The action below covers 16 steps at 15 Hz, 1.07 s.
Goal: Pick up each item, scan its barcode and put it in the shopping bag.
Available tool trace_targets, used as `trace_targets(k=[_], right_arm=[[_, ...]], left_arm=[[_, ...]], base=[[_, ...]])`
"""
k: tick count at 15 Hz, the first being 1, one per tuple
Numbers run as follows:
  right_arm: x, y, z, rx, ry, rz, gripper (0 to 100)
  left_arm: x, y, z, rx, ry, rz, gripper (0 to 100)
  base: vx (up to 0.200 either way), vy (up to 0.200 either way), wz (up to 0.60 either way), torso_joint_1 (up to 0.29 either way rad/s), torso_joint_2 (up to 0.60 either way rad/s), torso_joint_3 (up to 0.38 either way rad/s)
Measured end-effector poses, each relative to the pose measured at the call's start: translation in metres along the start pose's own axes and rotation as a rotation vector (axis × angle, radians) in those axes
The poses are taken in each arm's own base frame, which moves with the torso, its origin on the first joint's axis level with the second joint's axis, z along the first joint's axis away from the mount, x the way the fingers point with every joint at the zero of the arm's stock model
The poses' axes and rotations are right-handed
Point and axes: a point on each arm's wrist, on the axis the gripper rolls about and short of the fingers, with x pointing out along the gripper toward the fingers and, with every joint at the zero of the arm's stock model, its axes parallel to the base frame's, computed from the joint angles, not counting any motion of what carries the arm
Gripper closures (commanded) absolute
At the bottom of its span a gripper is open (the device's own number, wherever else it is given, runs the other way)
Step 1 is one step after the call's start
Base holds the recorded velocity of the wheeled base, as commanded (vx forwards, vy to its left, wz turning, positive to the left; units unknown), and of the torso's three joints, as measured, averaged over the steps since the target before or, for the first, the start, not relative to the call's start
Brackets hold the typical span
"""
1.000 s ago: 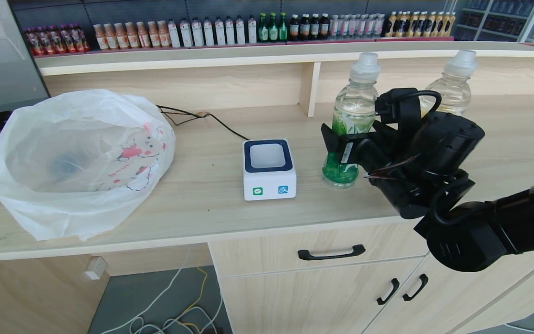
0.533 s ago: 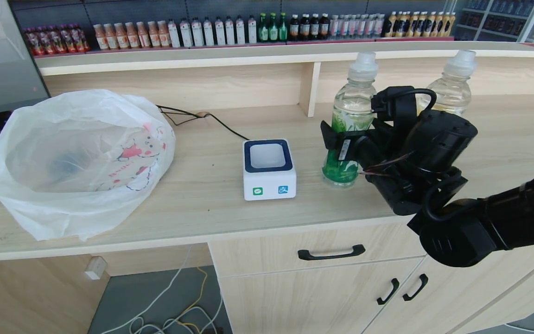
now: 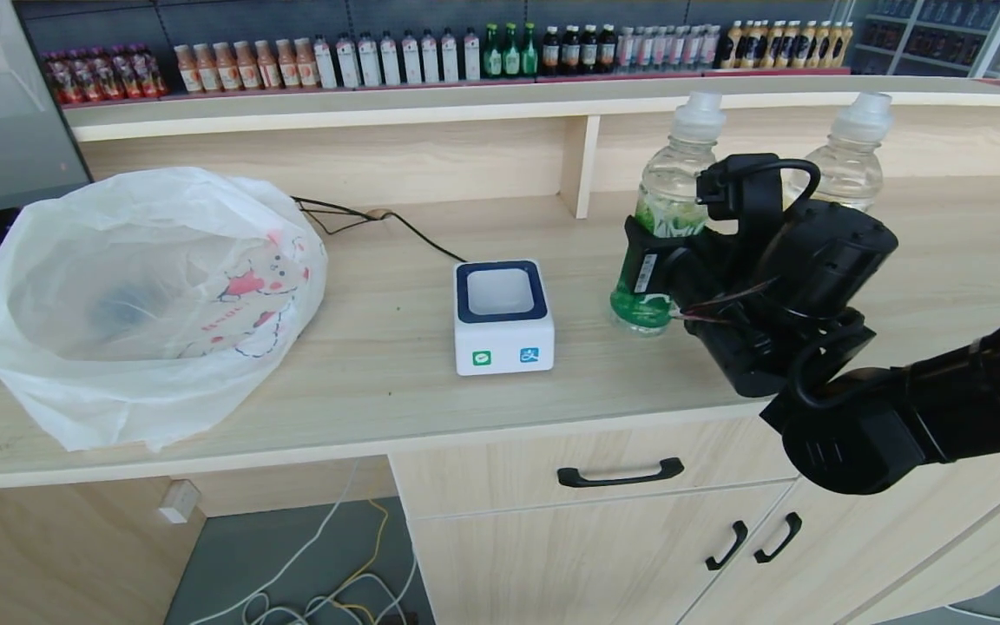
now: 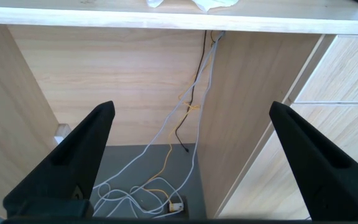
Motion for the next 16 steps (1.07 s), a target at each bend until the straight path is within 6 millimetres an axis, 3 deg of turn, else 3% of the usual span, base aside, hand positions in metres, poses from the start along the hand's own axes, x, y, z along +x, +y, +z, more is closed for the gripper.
trace_targets(k=[16], right_arm=[[-0.017,0.002,0.034,0.037,-0.075,0.076,100]], left_arm=[[0.0,0.0,0.0,0.0,0.0,0.001,0]], base=[[0.0,0.0,0.0,0.0,0.0,0.0]])
